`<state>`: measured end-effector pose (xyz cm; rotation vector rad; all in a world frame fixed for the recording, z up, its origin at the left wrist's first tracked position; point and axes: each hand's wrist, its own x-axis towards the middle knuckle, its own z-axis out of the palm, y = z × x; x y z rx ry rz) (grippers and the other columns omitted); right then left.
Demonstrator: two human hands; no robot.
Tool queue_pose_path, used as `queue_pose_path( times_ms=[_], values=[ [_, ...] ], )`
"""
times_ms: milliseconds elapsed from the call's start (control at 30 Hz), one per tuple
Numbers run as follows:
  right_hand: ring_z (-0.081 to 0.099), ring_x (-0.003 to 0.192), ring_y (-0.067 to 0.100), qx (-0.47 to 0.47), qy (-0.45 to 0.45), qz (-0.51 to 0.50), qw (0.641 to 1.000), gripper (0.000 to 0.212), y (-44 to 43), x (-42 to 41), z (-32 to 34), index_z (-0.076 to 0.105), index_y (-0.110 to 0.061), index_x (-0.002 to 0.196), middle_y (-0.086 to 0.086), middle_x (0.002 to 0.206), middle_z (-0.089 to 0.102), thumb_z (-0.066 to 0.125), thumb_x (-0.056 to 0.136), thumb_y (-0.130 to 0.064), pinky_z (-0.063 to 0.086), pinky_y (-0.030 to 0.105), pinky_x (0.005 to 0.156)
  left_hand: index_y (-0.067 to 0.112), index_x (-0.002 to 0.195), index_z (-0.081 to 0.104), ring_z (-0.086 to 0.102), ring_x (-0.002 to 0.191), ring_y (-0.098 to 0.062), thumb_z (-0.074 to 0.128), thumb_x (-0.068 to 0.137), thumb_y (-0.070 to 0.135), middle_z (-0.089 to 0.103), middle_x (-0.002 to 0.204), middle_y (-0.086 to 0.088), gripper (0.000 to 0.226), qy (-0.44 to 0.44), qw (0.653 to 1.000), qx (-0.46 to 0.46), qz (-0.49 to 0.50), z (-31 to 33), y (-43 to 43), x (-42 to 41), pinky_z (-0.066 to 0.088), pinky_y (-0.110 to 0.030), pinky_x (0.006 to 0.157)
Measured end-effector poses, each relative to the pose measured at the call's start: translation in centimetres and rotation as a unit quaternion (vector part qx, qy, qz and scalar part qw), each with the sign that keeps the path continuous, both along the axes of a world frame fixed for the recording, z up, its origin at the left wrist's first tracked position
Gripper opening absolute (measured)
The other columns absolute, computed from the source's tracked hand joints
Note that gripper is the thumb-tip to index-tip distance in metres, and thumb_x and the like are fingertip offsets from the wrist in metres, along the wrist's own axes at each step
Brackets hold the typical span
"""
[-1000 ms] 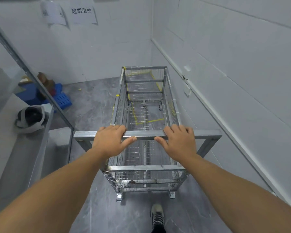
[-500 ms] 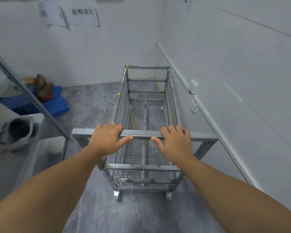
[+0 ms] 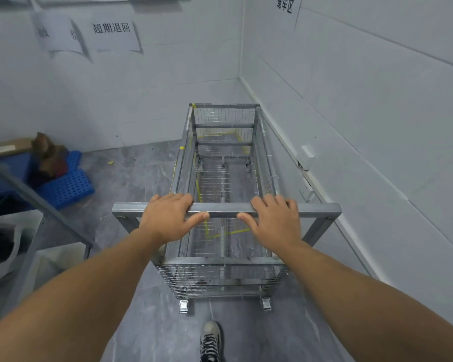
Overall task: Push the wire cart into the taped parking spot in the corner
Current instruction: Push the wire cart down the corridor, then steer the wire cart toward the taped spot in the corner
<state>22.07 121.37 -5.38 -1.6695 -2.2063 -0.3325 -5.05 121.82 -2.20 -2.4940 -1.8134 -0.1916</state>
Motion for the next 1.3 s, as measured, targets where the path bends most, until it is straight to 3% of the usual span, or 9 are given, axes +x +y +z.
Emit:
queue_pose_path(
  times_ms=[267, 500, 733, 1033, 1133, 1300],
  values=[
    [0.051, 0.08, 0.025, 0.003, -0.017, -0.001, 1.0, 0.063, 10.4, -1.1, -0.3, 0.06, -0.022, 0.097, 0.0, 0.086, 0.057, 0.021, 0.096, -0.071, 0.032, 0.039, 0.076, 0.03, 0.081, 0.041, 0.044, 0.069, -0.014, 0.013, 0.083, 0.081, 0.05, 0.075, 0.012, 0.058, 0.018, 1.0, 0.007, 0.013, -0.4, 10.1, -1.4, 0.035, -0.035, 0.07],
    [0.052, 0.08, 0.025, -0.004, -0.023, -0.003, 1.0, 0.058, 17.5, -2.2, 0.1, 0.06, -0.023, 0.099, -0.001, 0.087, 0.059, 0.027, 0.094, -0.07, 0.036, 0.041, 0.077, 0.029, 0.083, 0.043, 0.046, 0.072, -0.015, 0.007, 0.079, 0.082, 0.051, 0.079, 0.01, 0.063, 0.015, 0.999, -0.014, 0.025, 0.0, 17.1, -2.0, 0.042, -0.039, 0.078],
    [0.052, 0.083, 0.024, -0.018, -0.028, 0.004, 0.999, 0.058, 23.0, -2.5, 0.2, 0.059, -0.024, 0.101, -0.002, 0.09, 0.059, 0.025, 0.095, -0.071, 0.035, 0.041, 0.079, 0.03, 0.084, 0.04, 0.051, 0.076, -0.016, 0.013, 0.082, 0.081, 0.058, 0.084, 0.009, 0.057, 0.02, 1.0, -0.005, 0.018, -0.1, 22.3, -2.6, 0.041, -0.038, 0.077],
    [0.053, 0.08, 0.027, -0.002, -0.018, 0.025, 1.0, 0.055, 29.6, -2.6, 0.2, 0.061, -0.021, 0.098, 0.002, 0.086, 0.059, 0.034, 0.094, -0.068, 0.036, 0.042, 0.079, 0.03, 0.085, 0.037, 0.044, 0.072, -0.015, 0.019, 0.085, 0.078, 0.046, 0.078, 0.01, 0.051, 0.019, 0.999, -0.012, 0.025, 0.1, 28.6, -2.6, 0.039, -0.037, 0.075],
    [0.052, 0.079, 0.027, -0.003, -0.016, 0.028, 0.999, 0.053, 31.9, -2.8, 0.4, 0.061, -0.02, 0.098, 0.002, 0.085, 0.059, 0.035, 0.095, -0.067, 0.037, 0.042, 0.078, 0.029, 0.082, 0.04, 0.052, 0.071, -0.017, 0.015, 0.083, 0.081, 0.048, 0.075, 0.01, 0.057, 0.014, 1.0, 0.002, 0.028, 0.0, 30.9, -2.8, 0.041, -0.037, 0.073],
    [0.051, 0.079, 0.027, -0.009, -0.015, 0.034, 0.999, 0.054, 36.0, -3.2, 0.5, 0.06, -0.021, 0.097, 0.002, 0.084, 0.058, 0.032, 0.095, -0.067, 0.038, 0.043, 0.078, 0.029, 0.081, 0.038, 0.046, 0.069, -0.016, 0.013, 0.081, 0.081, 0.049, 0.075, 0.009, 0.058, 0.012, 0.999, 0.012, 0.038, -0.4, 34.7, -3.2, 0.037, -0.037, 0.072]
  ],
)
